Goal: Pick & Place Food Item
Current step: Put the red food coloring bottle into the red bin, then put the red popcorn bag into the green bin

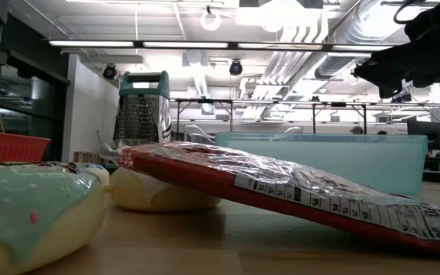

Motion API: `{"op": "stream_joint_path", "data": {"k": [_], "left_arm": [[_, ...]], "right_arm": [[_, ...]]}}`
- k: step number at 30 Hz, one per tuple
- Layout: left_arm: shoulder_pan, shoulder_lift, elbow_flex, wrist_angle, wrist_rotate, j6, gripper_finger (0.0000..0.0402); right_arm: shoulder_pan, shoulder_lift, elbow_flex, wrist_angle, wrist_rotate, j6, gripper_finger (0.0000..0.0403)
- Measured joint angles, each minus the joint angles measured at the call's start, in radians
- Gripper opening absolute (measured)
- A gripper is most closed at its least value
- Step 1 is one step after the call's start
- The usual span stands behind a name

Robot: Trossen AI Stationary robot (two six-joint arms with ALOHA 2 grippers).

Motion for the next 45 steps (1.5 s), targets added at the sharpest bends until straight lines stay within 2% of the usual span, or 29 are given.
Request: {"op": "stream_joint_path", "data": {"k": [5,12,22,32,45], "left_arm": [[0.035,-0.061,-0.096,0.067,0.050,0.003,0.0061],[0.059,-0.080,-0.184,0.154,0.109,0.003,0.0061],[0.060,-0.081,-0.193,0.157,0.110,0.002,0.0065],[0.060,-0.081,-0.193,0.157,0.119,-0.016,0.0114],[0.060,-0.080,-0.193,0.159,0.118,-0.016,0.0118]], "right_arm": [[0.000,0.000,0.000,0.000,0.000,0.000,0.0223],[0.000,0.000,0.000,0.000,0.000,0.000,0.0223],[0.000,0.000,0.000,0.000,0.000,0.000,0.0223],[0.000,0.000,0.000,0.000,0.000,0.000,0.0223],[0.000,0.000,0.000,0.000,0.000,0.000,0.0223]]}}
